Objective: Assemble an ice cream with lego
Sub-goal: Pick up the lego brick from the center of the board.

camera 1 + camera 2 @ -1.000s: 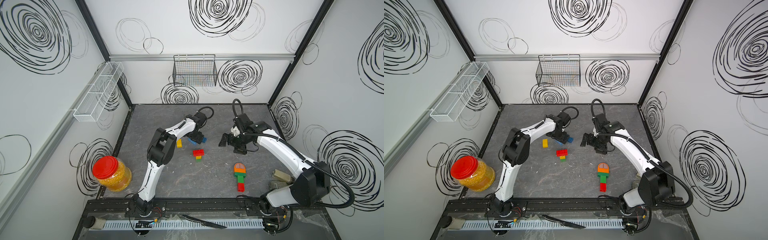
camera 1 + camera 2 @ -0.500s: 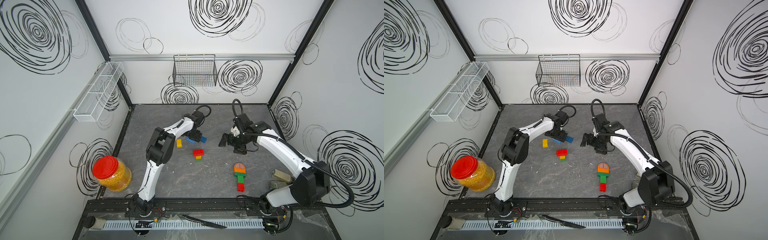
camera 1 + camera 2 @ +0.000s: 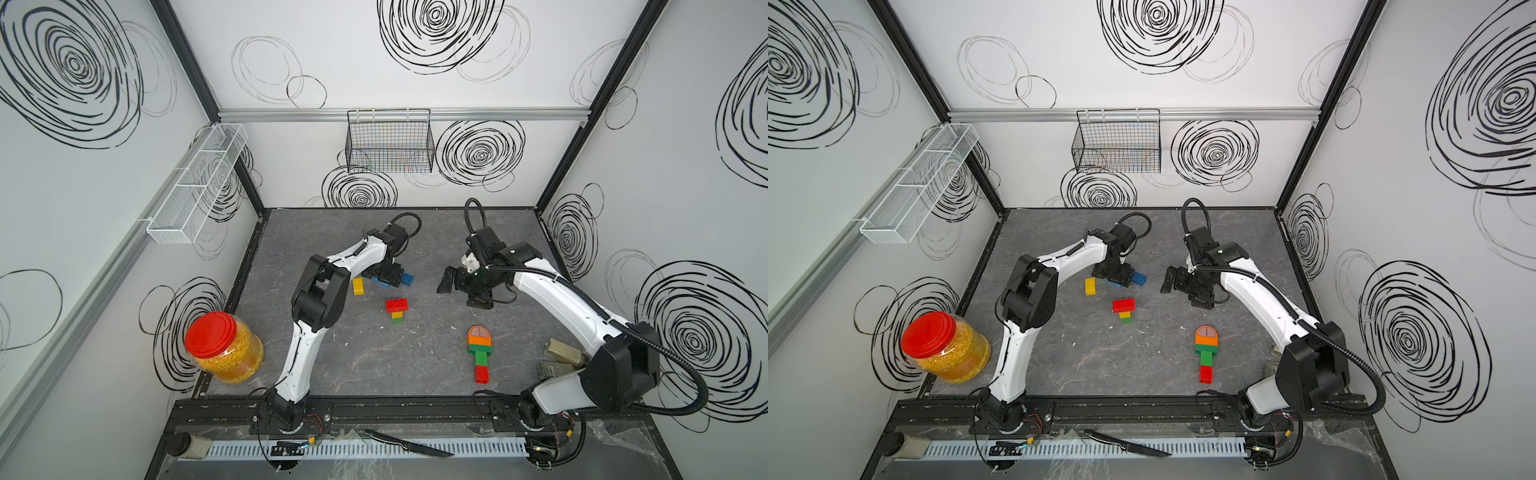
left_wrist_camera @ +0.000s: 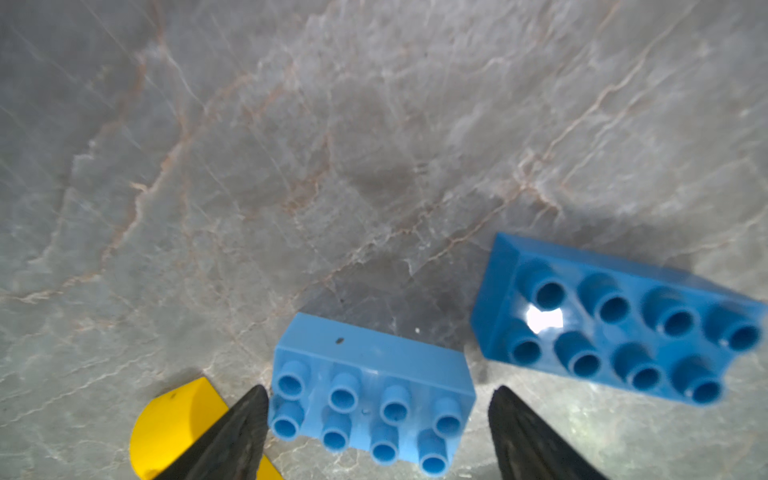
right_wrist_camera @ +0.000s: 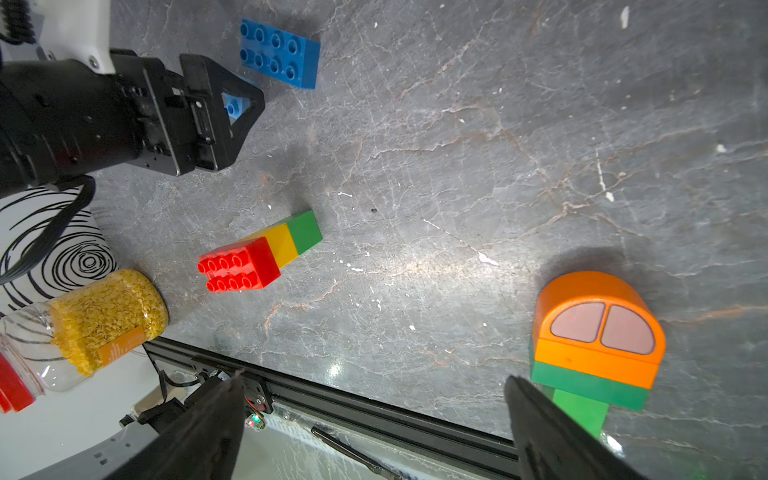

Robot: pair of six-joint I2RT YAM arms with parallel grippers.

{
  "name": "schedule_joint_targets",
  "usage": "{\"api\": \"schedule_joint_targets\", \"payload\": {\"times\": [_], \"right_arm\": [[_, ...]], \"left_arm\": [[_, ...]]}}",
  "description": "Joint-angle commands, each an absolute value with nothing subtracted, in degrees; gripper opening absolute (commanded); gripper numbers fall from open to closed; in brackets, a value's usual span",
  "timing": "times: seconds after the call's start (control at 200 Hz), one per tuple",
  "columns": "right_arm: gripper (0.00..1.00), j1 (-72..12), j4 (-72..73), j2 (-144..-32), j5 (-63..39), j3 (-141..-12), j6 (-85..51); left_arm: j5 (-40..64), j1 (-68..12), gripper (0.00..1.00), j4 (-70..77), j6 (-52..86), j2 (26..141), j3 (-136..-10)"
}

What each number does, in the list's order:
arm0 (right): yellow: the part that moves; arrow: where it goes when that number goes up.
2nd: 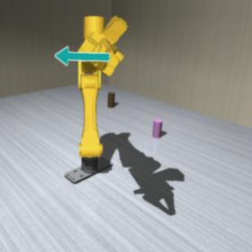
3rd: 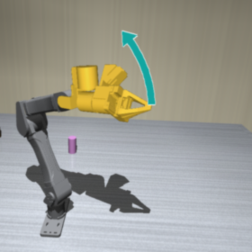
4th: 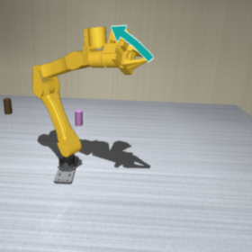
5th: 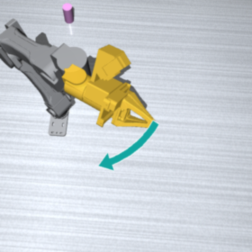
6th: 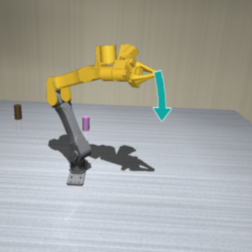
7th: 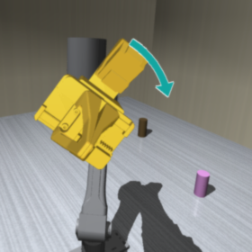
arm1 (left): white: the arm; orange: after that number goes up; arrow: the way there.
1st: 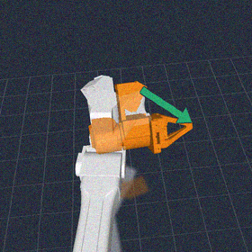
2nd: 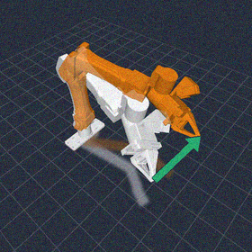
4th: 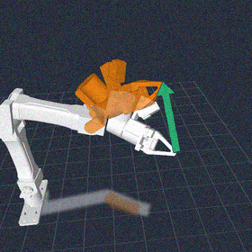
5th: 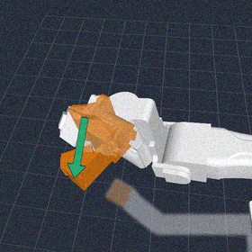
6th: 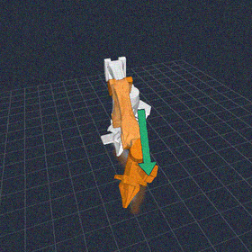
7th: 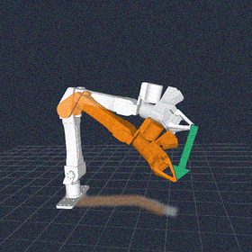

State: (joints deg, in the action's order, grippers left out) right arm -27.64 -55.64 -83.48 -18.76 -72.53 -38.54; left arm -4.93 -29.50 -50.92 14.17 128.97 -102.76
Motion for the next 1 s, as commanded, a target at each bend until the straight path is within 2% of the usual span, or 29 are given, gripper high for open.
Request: {"api": "schedule_joint_targets", "payload": {"times": [0.0,0.34,0.786,0.886,0.996], "right_arm": [[1.0,-27.8,-56.0,-83.2,-18.4,-72.5,-38.9],[1.0,-27.8,-55.5,-82.9,-18.6,-71.9,-39.2],[1.0,-27.8,-55.4,-82.6,-18.7,-71.5,-39.3],[1.0,-27.9,-55.4,-82.5,-18.7,-71.3,-39.3],[1.0,-27.7,-55.5,-82.3,-18.6,-71.1,-39.3]], "left_arm": [[-3.3,-28.6,0.86,-49.9,15.0,126.3,-102.2],[-2.9,-28.2,0.85,-48.8,14.4,125.6,-101.9],[-2.8,-28.2,0.74,-48.3,14.3,125.0,-101.3],[-3.0,-28.4,0.74,-48.2,14.4,125.4,-101.5],[-3.3,-28.7,0.82,-48.3,14.4,125.6,-101.9]]}}
